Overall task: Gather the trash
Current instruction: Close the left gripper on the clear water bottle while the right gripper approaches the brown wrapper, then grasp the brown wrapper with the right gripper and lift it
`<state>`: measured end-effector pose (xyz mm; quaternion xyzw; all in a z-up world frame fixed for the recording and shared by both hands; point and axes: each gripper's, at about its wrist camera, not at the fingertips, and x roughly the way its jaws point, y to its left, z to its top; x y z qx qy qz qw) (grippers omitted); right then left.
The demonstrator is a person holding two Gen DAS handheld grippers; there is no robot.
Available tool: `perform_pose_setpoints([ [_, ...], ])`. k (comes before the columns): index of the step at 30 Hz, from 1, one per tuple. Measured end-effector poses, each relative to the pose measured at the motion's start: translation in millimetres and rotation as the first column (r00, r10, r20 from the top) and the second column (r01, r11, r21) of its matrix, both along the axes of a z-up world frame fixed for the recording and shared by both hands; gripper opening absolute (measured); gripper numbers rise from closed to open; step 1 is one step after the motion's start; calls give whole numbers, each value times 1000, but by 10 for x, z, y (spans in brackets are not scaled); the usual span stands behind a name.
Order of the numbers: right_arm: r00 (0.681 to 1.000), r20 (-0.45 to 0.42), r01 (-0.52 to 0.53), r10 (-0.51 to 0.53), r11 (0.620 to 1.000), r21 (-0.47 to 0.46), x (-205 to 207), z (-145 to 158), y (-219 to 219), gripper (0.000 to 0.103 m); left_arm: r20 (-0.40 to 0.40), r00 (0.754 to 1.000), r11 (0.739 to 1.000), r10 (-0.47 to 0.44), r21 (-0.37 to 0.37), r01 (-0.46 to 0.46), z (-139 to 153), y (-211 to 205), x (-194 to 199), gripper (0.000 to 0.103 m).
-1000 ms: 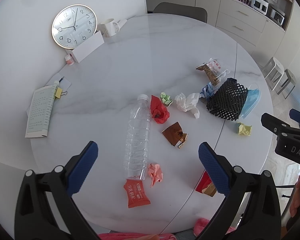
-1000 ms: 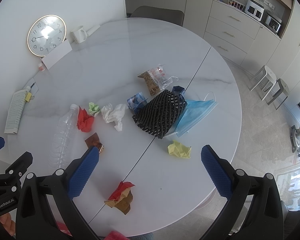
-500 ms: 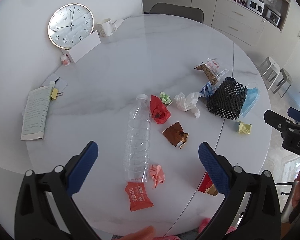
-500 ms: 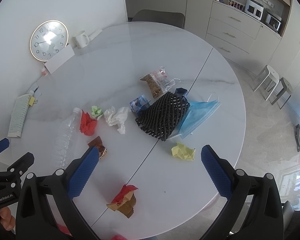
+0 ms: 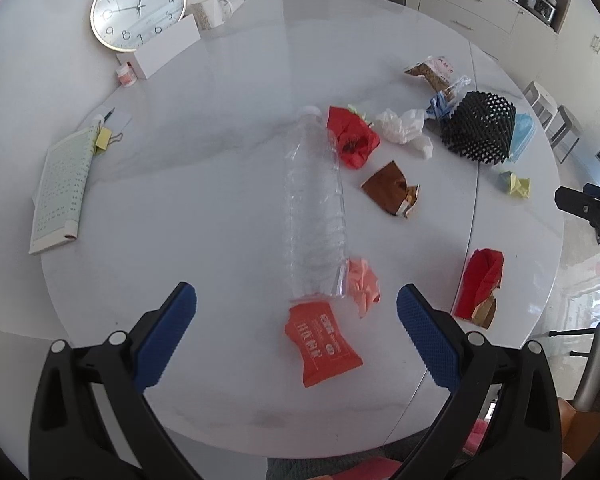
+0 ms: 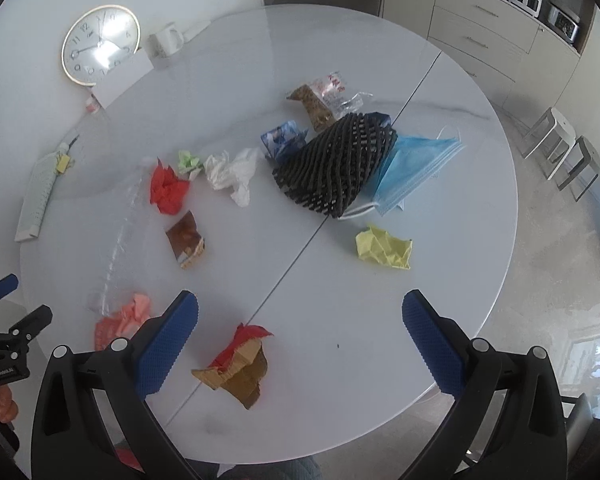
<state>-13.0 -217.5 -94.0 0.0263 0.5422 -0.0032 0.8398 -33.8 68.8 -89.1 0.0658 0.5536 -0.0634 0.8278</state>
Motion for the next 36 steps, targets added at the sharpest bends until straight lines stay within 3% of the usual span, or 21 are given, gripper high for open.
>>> perform_pose_setpoints([
  [4, 999, -35, -25, 25, 1000, 4, -69, -153, 48, 101, -5, 999, 999, 36, -36, -36, -90, 75, 39, 96],
  [8, 998, -59, -29, 29, 1000, 2, -47, -215, 108, 101, -12, 999, 996, 48, -75, -49, -169, 12, 348, 96],
  [15, 997, -59, 48, -48, 999, -9, 91, -212, 230, 101, -77, 993, 996, -87, -30, 85, -580, -322, 978, 96],
  [17, 996, -61, 68, -68, 998, 1, 128, -233, 282, 101, -108, 988, 994, -110, -11, 109, -722, -373, 1106, 93],
  [22, 992, -74, 107, -103, 993, 48, 221, -362, 404, 101, -199, 971, 991, -133, -26, 130, -988, -362, 1309, 64],
  [25, 990, -91, 117, -109, 990, 82, 309, -475, 481, 101, -212, 966, 989, -147, -51, 140, -1048, -319, 1355, 60],
  [29, 994, -97, 57, -51, 997, 60, 471, -599, 708, 101, -201, 960, 981, -193, -58, 185, -1040, -297, 1378, 59],
  [36, 984, -86, -154, 156, 988, 34, 826, -824, 1179, 101, -161, 964, 976, -211, -93, 198, -913, -57, 1292, 58],
])
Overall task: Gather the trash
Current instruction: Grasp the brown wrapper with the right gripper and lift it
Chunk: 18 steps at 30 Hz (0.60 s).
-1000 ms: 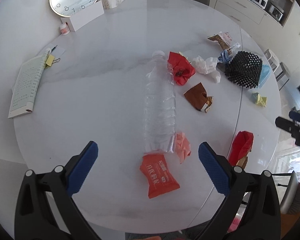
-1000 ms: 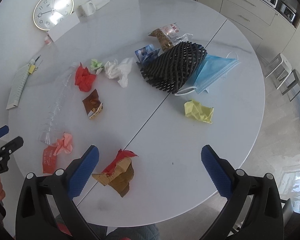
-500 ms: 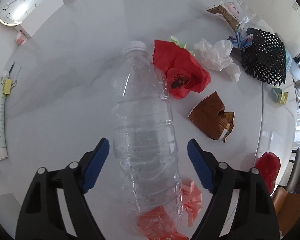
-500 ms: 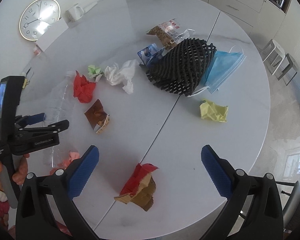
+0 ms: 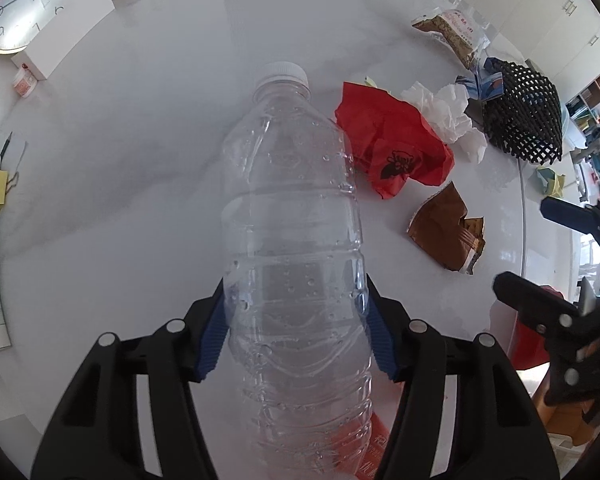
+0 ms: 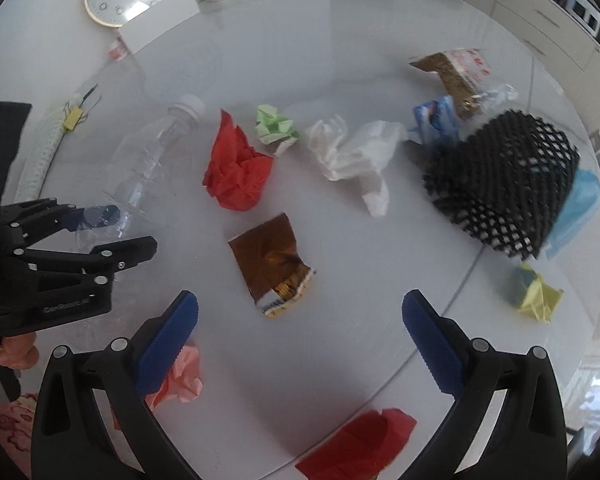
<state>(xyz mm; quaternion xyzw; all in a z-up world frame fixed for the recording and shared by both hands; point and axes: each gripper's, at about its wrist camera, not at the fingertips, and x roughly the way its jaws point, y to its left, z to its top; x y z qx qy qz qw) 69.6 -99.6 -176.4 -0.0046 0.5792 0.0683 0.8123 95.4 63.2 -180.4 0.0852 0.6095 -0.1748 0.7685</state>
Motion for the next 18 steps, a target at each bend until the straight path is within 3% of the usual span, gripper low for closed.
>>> perform_pose_setpoints([
  [4, 997, -20, -71, 70, 997, -33, 189, -168, 147, 97, 19, 1000, 1000, 16, -8, -16, 135, 225, -58, 58],
  [6, 994, -49, -95, 93, 995, -43, 261, -269, 189, 84, 26, 999, 999, 31, -14, -31, 187, 341, -72, 58],
  [9, 989, -84, -127, 120, 989, -80, 311, -385, 253, 74, 29, 998, 998, 54, -21, -54, 215, 534, -50, 58],
  [13, 987, -95, -138, 129, 986, -95, 321, -421, 305, 66, 46, 996, 997, 74, -18, -73, 274, 748, -79, 58],
  [15, 986, -94, -150, 141, 984, -94, 329, -403, 339, 50, 52, 996, 997, 79, -19, -78, 262, 761, -65, 59],
  [18, 984, -100, -155, 144, 982, -104, 337, -387, 396, 45, 53, 995, 996, 84, -22, -83, 265, 792, -68, 59],
])
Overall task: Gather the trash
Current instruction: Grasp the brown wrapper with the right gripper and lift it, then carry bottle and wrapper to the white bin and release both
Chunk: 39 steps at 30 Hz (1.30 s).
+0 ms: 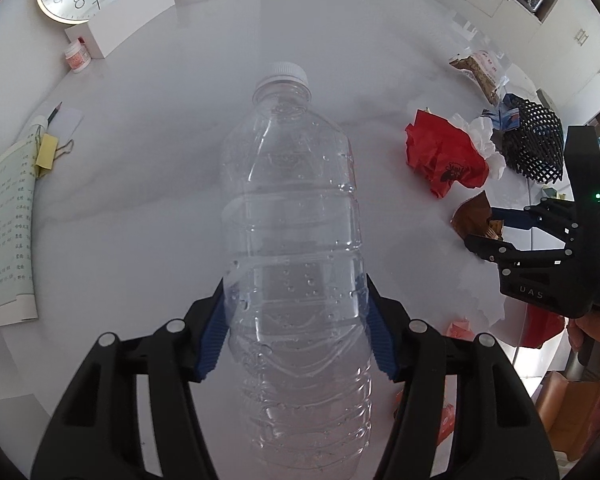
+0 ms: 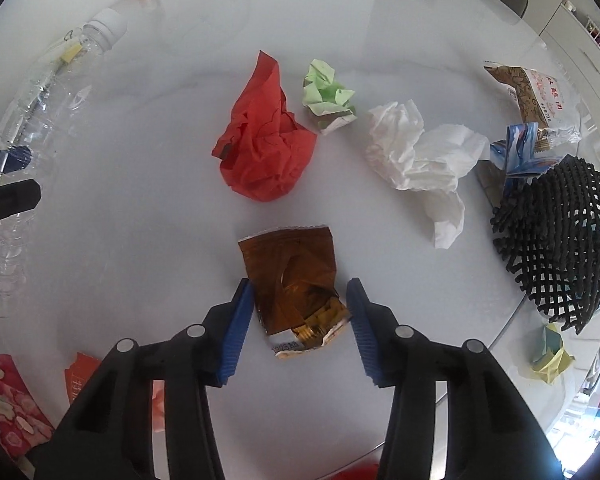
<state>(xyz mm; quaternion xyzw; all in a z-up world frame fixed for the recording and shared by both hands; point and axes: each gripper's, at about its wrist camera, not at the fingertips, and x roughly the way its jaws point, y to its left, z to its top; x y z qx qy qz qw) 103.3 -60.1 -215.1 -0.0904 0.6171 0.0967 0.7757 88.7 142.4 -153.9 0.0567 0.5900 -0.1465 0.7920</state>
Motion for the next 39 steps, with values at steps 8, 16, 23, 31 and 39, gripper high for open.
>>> perform_pose_setpoints([
  [8, 999, -13, 40, -40, 999, 27, -43, 113, 14, 32, 40, 999, 1000, 1, -14, -1, 133, 25, -21, 59],
  [16, 987, 33, 149, -155, 980, 133, -120, 491, -340, 32, 73, 997, 999, -40, -12, 41, 358, -140, -55, 59],
  [23, 938, 105, 295, -330, 921, 254, -538, 996, -1171, 32, 123, 971, 978, -207, 23, 206, 624, -808, -347, 59],
  [31, 843, 166, 460, -511, 846, 268, -1565, 1299, -2520, 32, 142, 906, 915, -398, -11, 404, 931, -2227, -1090, 59],
  [39, 767, 190, 586, -613, 790, 182, -2595, 1304, -4024, 33, 25, 811, 802, -585, -131, 582, 654, -4019, -1971, 59],
])
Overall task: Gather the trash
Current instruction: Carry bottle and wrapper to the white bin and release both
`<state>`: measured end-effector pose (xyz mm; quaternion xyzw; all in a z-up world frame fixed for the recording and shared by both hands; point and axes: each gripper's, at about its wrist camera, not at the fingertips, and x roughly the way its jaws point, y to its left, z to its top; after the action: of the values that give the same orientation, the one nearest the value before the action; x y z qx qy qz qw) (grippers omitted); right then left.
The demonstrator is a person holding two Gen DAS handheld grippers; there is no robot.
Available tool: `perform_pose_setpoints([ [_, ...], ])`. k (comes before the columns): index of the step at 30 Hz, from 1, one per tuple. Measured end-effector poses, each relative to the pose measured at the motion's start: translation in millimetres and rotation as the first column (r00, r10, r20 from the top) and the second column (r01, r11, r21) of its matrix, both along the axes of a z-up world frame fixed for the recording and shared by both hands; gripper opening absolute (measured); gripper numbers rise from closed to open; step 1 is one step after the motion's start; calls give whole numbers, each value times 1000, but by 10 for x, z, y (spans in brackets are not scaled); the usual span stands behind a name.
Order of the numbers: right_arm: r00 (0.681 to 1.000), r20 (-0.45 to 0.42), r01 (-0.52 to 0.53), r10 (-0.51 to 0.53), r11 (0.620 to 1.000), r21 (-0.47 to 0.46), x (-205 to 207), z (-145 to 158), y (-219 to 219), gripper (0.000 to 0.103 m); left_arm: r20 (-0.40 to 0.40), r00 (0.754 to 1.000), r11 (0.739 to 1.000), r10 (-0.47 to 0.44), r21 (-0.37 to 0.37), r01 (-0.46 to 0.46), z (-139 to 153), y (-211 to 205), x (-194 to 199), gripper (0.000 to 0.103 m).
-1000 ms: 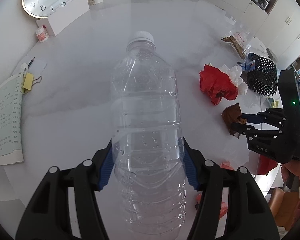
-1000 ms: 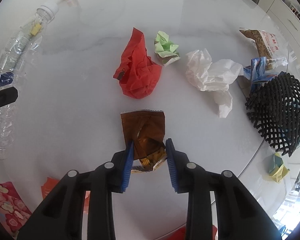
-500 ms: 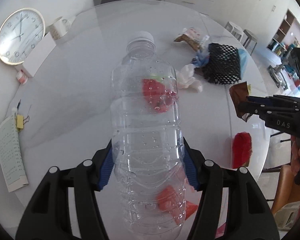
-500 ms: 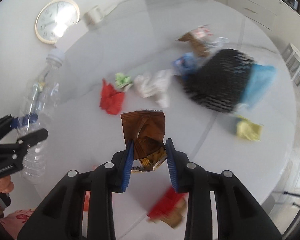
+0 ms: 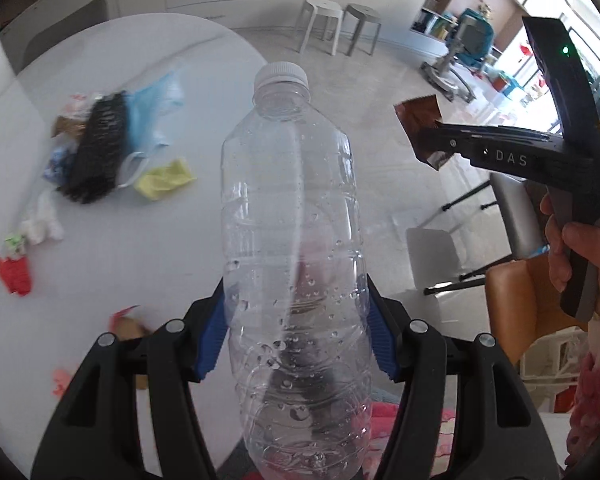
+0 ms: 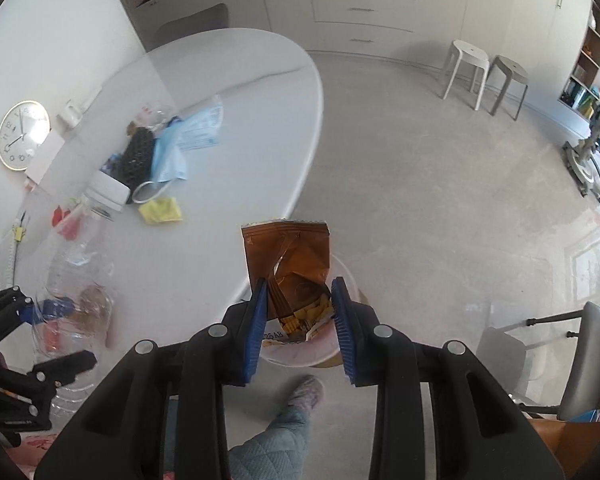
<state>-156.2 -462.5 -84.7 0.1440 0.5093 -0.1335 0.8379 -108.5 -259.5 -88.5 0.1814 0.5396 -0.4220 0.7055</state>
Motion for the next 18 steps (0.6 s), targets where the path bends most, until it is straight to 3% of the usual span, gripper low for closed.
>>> perform_pose_setpoints([
  [3, 999, -21, 32, -32, 999, 4, -230, -118, -370, 33, -84, 996, 999, -24, 28, 26, -342, -551, -149, 59],
  [7, 998, -41, 57, -55, 998, 33, -392, -326, -698, 33, -165, 986, 992, 10, 128, 12, -886, -1045, -250, 59],
  [10, 996, -55, 68, -65, 996, 62, -459, -515, -823, 33, -170, 983, 974, 68, 226, -28, -1338, -1235, -206, 59],
  [15, 996, -75, 61, -51, 990, 128, -450, -820, -946, 34, -130, 977, 923, 169, 369, -111, -2009, -1436, -17, 59],
  [18, 996, -84, 32, -19, 988, 152, -401, -969, -925, 34, -101, 976, 894, 192, 428, -132, -2240, -1505, 38, 60],
])
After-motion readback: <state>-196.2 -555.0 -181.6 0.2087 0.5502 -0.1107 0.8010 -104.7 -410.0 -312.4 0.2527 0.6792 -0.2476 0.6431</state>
